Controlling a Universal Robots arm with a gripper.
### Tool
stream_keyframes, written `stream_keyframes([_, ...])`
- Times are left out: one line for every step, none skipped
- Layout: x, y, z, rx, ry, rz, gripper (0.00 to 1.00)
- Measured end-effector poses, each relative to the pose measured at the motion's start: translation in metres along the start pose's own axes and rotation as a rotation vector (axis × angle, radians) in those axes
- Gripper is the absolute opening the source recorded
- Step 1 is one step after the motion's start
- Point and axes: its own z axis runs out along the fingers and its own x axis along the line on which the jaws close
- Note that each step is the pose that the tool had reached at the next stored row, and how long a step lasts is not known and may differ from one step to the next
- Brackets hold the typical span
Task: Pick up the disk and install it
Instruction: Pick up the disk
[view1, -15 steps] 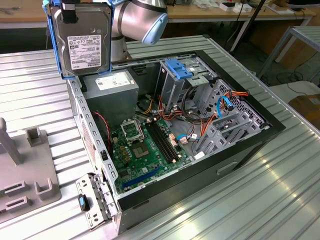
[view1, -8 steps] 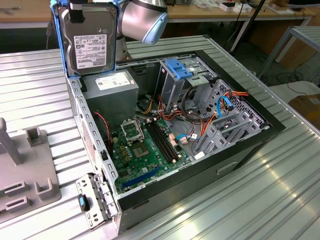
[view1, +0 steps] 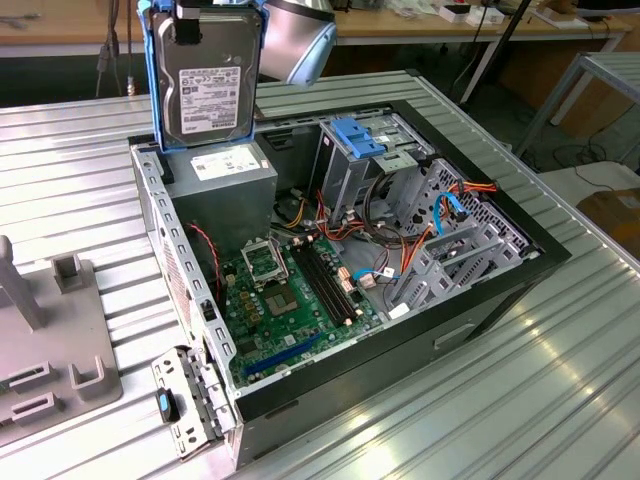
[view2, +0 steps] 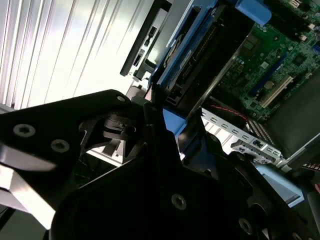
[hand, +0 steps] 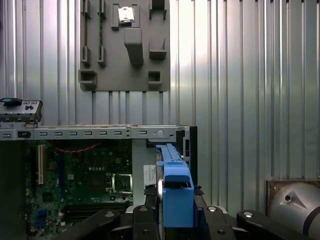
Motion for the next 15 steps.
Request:
stream_keyframes([0.0000, -0.0005, 0.0000, 0.0000, 0.0000, 0.000, 0.36])
stream_keyframes([0.0000, -0.0005, 0.0001, 0.0002, -0.0002, 0.000, 0.36])
stream_keyframes([0.0000, -0.0006, 0.0000, 0.0000, -0.0001, 0.000, 0.36])
stream_keyframes([0.0000, -0.0007, 0.0000, 0.0000, -0.0001, 0.000, 0.36])
stream_keyframes([0.0000, -0.0007, 0.0000, 0.0001, -0.0001, 0.000, 0.36])
stream_keyframes([0.0000, -0.0007, 0.0000, 0.0001, -0.0001, 0.000, 0.36])
stream_keyframes([0.0000, -0.0007, 0.0000, 0.0001, -0.0001, 0.000, 0.36])
stream_keyframes([0.0000, -0.0007, 0.0000, 0.0000, 0.0000, 0.000, 0.36])
stream_keyframes([0.0000, -0.0007, 0.0000, 0.0001, -0.0001, 0.000, 0.36])
stream_keyframes([0.0000, -0.0008, 0.0000, 0.0000, -0.0001, 0.000, 0.36])
stream_keyframes([0.0000, -0.0008, 0.0001, 0.0001, -0.0001, 0.000, 0.36])
stream_keyframes([0.0000, -0.0008, 0.0001, 0.0001, -0.0001, 0.000, 0.36])
stream_keyframes([0.0000, -0.0008, 0.0000, 0.0001, -0.0001, 0.000, 0.36])
stream_keyframes([0.0000, -0.0008, 0.0000, 0.0001, -0.0001, 0.000, 0.36])
stream_keyframes([0.0000, -0.0008, 0.0000, 0.0001, -0.0001, 0.000, 0.36])
